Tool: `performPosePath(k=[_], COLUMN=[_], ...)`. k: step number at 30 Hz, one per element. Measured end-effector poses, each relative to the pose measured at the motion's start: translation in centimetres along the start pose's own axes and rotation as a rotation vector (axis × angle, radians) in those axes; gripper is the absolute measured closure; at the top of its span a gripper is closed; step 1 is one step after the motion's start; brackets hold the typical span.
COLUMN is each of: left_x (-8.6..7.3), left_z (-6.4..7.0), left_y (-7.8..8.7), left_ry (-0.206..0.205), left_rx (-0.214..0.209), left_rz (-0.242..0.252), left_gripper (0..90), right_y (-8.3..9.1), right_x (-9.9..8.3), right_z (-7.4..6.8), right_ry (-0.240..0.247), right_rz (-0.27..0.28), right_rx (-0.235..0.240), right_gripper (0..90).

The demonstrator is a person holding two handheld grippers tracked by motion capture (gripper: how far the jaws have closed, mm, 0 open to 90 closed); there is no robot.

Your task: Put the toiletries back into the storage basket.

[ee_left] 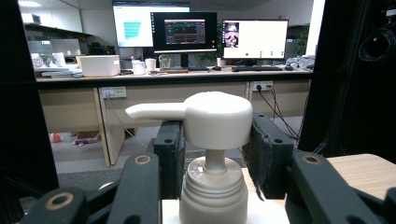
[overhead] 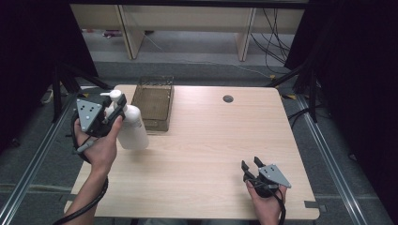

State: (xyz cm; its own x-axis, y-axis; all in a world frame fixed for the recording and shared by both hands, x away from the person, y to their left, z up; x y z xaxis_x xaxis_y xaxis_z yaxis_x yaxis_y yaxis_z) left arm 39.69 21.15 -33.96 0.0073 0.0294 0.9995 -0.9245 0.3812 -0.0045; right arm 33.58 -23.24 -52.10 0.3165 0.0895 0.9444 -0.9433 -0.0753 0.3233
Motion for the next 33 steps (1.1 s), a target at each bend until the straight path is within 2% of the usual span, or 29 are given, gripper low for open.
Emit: performPosePath(k=[11, 14, 19, 20, 21, 26, 27, 28, 29, 30, 31, 33], left_x=[0.7, 1.0, 1.4, 1.5, 1.6, 2.0, 2.1, 2.1, 2.2, 2.3, 2.3, 2.4], left_z=[-0.3, -0.4, -0.7, -0.7, -0.7, -0.8, -0.8, -0.8, -0.9, -0.9, -0.8, -0.9], left_y=[-0.6, -0.8, -1.0, -1.1, -1.1, -1.4, -1.5, -1.6, -1.7, -1.7, -1.8, -2.0], left_ry=[-0.005, -0.003, -0.006, -0.009, -0.011, -0.012, -0.013, -0.012, -0.015, -0.017, -0.017, -0.017], left_rx=[0.003, 0.004, 0.007, 0.007, 0.008, 0.008, 0.009, 0.008, 0.007, 0.007, 0.006, 0.005], left_rz=[0.004, 0.009, 0.013, 0.013, 0.012, 0.017, 0.017, 0.016, 0.015, 0.017, 0.019, 0.019], left_gripper=[59.6, 59.6, 59.6, 59.6, 59.6, 59.7, 59.7, 59.7, 59.7, 59.6, 59.7, 59.7], right_y=[0.0, 0.1, 0.1, 0.1, 0.0, 0.0, 0.0, 0.1, 0.0, 0.0, 0.1, 0.1], right_x=[0.0, 0.0, 0.0, 0.0, 0.0, 0.0, 0.0, 0.0, 0.0, 0.0, 0.0, 0.0], right_z=[-0.1, -0.1, 0.0, -0.1, 0.1, 0.1, 0.1, -0.1, 0.1, 0.1, -0.1, -0.1], right_ry=[-0.009, -0.004, 0.006, -0.008, 0.017, 0.016, 0.016, -0.009, 0.015, 0.018, -0.002, -0.004], right_rz=[-0.001, -0.014, -0.006, -0.015, 0.001, 0.001, 0.001, -0.015, 0.000, 0.002, -0.012, -0.013], right_rx=[0.005, 0.000, -0.009, 0.003, -0.011, -0.009, -0.009, 0.004, -0.008, -0.010, 0.000, 0.000], right_gripper=[47.9, 47.9, 47.9, 47.9, 47.9, 47.9, 47.9, 47.9, 47.9, 47.9, 47.8, 47.8])
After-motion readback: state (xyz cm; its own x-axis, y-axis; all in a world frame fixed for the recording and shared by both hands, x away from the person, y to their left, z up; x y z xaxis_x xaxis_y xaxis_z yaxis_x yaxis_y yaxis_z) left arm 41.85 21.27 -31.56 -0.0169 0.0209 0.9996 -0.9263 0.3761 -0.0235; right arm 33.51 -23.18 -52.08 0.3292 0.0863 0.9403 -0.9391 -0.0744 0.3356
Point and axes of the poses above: each handheld gripper's, and its own axes: y roughly backward along the jaws, x roughly out of its top, z roughly to its right, the point moved 2 cm from there along -y, roughly forward along the jaws, and after that the axes turned 13 degrees about -x, right-handed, at the moved point
